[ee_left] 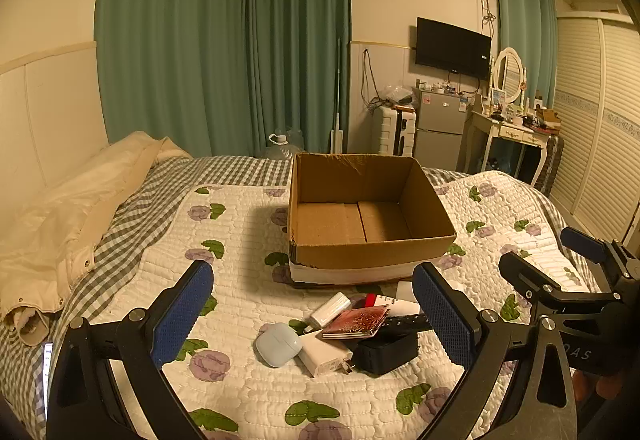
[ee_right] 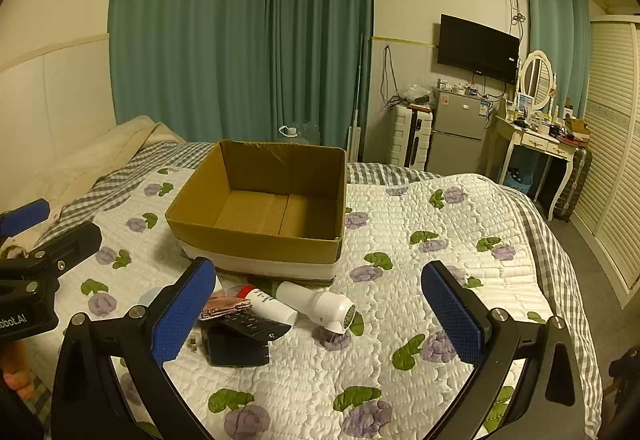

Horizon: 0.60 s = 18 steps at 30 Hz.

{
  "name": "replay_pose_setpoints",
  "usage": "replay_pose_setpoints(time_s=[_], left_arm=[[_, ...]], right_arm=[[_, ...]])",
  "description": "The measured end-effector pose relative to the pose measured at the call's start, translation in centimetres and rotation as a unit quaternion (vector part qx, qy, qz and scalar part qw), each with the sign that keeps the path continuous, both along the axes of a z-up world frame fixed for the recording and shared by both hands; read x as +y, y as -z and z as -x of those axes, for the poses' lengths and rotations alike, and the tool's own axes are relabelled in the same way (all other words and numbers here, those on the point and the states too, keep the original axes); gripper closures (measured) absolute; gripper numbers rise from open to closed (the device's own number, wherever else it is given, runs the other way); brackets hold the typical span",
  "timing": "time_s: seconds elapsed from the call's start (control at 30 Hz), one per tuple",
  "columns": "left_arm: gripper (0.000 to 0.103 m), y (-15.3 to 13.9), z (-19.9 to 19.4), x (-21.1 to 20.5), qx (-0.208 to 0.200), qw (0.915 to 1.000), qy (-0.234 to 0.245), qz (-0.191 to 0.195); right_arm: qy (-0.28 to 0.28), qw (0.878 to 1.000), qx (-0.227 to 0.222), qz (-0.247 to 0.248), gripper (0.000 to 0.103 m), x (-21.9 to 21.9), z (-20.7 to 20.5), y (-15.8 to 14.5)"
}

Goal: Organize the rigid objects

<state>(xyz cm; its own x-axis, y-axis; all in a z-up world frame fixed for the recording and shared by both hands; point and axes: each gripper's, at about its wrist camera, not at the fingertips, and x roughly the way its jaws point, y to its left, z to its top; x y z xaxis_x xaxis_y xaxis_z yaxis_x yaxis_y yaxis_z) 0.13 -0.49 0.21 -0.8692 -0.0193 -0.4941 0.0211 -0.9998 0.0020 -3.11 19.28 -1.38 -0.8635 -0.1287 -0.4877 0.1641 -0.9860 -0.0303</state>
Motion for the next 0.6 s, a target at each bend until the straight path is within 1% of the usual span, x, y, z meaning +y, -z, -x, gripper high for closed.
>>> replay_pose_setpoints(time_s=[0.6], left_arm=[[0.001, -0.01, 0.10, -0.09, -0.001, 1.0000, -0.002, 0.002]], right_arm=[[-0.005, 1.000, -0.005, 0.002, 0.000, -0.22, 0.26, 0.20]])
